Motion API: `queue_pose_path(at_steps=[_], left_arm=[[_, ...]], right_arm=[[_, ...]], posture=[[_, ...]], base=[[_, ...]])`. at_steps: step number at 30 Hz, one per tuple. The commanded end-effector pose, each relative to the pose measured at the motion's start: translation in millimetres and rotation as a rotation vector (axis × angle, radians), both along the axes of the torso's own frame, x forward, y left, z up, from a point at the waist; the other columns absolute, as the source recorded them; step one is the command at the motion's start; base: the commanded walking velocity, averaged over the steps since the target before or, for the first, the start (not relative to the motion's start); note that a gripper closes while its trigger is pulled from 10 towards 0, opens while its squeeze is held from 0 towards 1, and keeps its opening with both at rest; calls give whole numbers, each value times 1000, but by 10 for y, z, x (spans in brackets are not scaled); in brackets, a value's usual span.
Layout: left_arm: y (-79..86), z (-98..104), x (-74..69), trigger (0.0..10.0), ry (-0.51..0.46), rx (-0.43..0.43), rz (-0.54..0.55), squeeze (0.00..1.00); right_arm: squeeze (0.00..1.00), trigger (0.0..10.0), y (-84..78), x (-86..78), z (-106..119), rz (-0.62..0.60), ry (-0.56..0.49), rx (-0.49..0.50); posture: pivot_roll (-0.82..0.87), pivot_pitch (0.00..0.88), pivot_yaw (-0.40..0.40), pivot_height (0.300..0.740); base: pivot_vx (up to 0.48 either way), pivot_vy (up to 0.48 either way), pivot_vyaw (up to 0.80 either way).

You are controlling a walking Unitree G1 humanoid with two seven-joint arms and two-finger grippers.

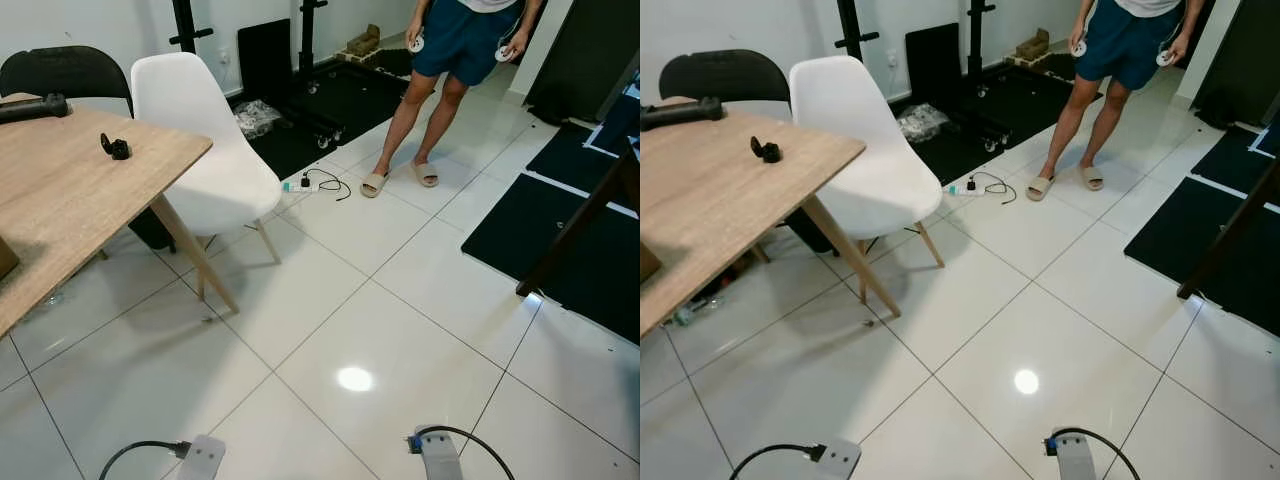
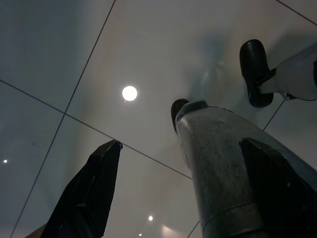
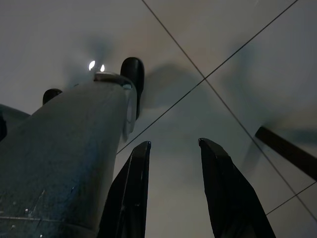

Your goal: Picking trash to rubbish bin

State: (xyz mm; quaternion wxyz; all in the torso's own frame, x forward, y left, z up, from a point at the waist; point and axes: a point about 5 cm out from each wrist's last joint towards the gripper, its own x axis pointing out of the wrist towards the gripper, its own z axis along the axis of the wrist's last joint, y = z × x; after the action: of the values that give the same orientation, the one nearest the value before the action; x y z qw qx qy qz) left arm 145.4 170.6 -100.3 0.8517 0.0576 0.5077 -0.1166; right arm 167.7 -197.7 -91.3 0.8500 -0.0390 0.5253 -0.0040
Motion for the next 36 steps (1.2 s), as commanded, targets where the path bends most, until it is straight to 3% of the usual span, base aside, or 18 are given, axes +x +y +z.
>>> queue_pose_path(at_steps=[1, 36], left_arm=[[-35, -45, -108, 10000, 44, -8, 16, 0], [-90, -44, -90, 10000, 43, -30, 38, 0]], right_arm=[[0, 10000, -35, -19, -3, 9, 12, -12], [0, 10000, -89, -4, 12, 5, 11, -29]], posture=[[103, 73, -49, 740], [81, 79, -56, 740]], base=[[0, 0, 0], [0, 0, 0]])
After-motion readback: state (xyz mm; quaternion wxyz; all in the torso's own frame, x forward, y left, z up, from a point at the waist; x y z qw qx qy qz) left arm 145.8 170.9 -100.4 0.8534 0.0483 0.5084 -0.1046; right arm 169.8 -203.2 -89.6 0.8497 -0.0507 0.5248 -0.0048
